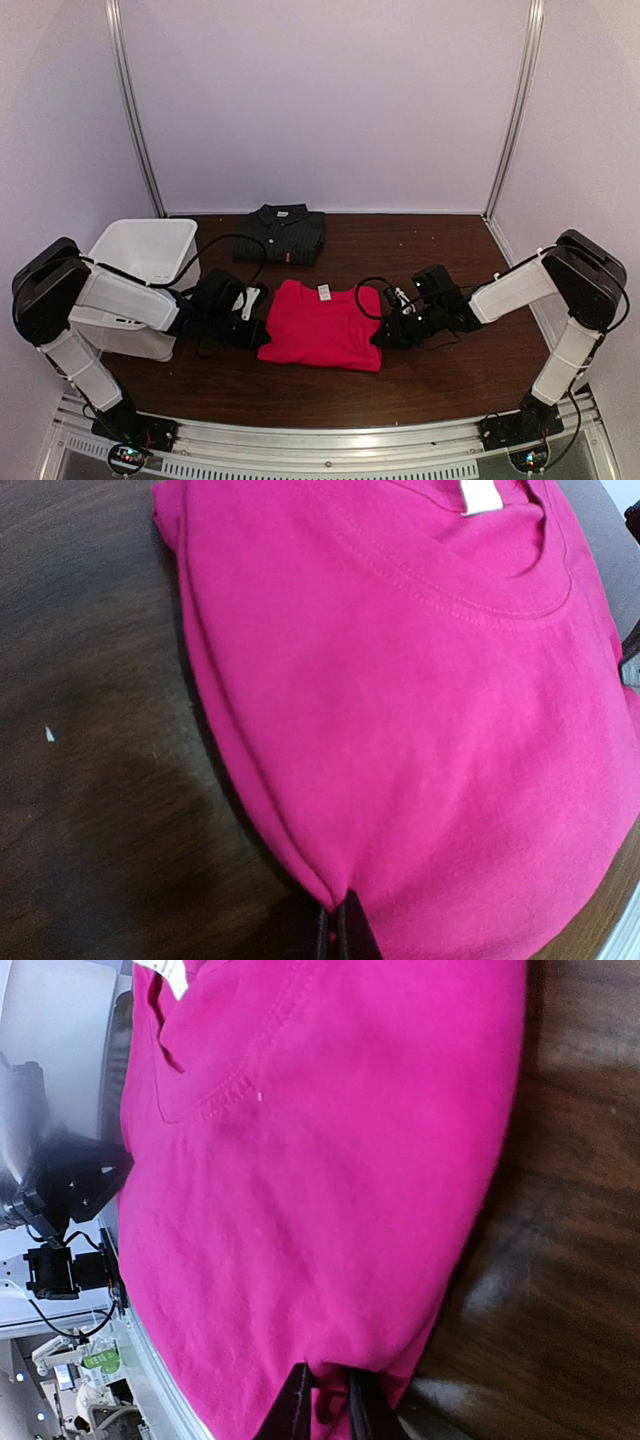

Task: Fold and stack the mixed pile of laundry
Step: Adjust the square-folded T-shirt at the center of the board.

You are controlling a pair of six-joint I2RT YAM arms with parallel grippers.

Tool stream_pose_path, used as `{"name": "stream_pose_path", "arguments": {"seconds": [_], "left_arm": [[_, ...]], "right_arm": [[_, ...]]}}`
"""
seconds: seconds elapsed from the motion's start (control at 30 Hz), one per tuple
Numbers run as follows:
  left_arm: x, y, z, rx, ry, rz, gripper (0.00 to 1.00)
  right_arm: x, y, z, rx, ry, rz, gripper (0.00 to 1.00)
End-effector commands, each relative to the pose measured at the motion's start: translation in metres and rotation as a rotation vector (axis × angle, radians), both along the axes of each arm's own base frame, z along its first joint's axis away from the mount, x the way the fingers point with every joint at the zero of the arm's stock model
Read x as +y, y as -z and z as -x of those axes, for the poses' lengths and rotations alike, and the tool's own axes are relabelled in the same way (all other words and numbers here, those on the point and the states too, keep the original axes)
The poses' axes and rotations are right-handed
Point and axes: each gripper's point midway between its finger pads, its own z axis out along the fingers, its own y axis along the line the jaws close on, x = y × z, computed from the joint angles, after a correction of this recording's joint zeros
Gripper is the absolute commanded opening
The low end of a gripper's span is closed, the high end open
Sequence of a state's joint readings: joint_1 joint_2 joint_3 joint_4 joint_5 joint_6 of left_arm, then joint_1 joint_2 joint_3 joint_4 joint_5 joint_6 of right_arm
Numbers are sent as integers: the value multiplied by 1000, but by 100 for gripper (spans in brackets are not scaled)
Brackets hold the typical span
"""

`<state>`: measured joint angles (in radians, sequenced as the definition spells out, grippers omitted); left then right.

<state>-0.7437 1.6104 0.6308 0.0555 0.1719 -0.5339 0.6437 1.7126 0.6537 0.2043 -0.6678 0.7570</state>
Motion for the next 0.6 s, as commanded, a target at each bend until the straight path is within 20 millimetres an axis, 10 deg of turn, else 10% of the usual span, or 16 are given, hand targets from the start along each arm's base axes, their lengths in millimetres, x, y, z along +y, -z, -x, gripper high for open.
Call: {"name": "stream_pose_path", "arguments": {"seconds": [0.0,0.13,0.3,0.43,0.57], "left_arm": [[45,60,35,127,-36,-200,0],[64,68,36,98,-50,-288,0],[65,53,25,26,-39,-305,4],[37,-1,-5,-113,-14,-197,39],[21,-42,-46,-154,-37,-83,46]], "right_arm": [[-27,48,8,55,29,173,8],[-42,51,3,34,38,226,0],[-43,9,-20,-90,-6,228,0],[-41,-30,-36,-169,-48,180,45],[-49,-52,-71,-212,7,124,49]]}}
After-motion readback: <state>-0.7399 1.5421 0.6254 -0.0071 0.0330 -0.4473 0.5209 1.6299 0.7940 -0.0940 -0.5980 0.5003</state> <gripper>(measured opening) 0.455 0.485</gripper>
